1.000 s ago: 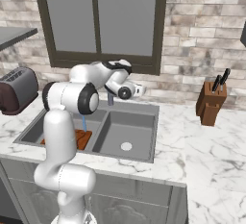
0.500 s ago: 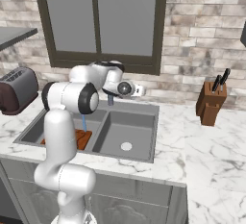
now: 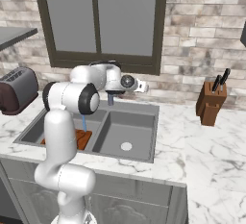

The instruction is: Turn on the sink faucet with hot water and rinse the cutting board for ten seconds, then turn off the faucet. Push the cutting board to reach the water if necessary.

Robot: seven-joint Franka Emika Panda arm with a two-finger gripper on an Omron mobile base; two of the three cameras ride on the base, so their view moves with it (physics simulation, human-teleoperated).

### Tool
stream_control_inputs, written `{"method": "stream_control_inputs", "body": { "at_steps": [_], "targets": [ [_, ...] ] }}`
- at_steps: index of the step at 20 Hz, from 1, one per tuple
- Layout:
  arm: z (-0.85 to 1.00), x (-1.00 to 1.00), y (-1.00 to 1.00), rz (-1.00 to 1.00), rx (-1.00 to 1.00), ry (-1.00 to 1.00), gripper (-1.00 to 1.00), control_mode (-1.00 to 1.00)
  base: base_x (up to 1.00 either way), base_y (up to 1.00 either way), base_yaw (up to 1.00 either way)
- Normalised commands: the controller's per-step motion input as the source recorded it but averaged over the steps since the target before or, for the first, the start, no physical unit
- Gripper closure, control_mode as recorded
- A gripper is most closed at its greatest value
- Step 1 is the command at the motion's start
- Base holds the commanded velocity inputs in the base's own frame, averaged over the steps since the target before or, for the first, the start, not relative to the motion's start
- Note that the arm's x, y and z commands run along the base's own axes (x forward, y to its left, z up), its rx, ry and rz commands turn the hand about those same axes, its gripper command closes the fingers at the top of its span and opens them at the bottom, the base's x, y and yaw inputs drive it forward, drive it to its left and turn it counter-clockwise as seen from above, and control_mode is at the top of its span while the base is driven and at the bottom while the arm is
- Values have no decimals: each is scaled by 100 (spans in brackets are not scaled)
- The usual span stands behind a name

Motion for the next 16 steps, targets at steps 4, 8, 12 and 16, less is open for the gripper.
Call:
{"method": "stream_control_inputs", "body": {
  "at_steps": [4, 8, 12, 16],
  "targets": [
    [0, 0, 0, 0, 0, 0, -100, -100, 0, 0, 0],
    [0, 0, 0, 0, 0, 0, -100, -100, 0, 0, 0],
    [0, 0, 0, 0, 0, 0, -100, -100, 0, 0, 0],
    [0, 0, 0, 0, 0, 0, -100, -100, 0, 0, 0]
  ]
}}
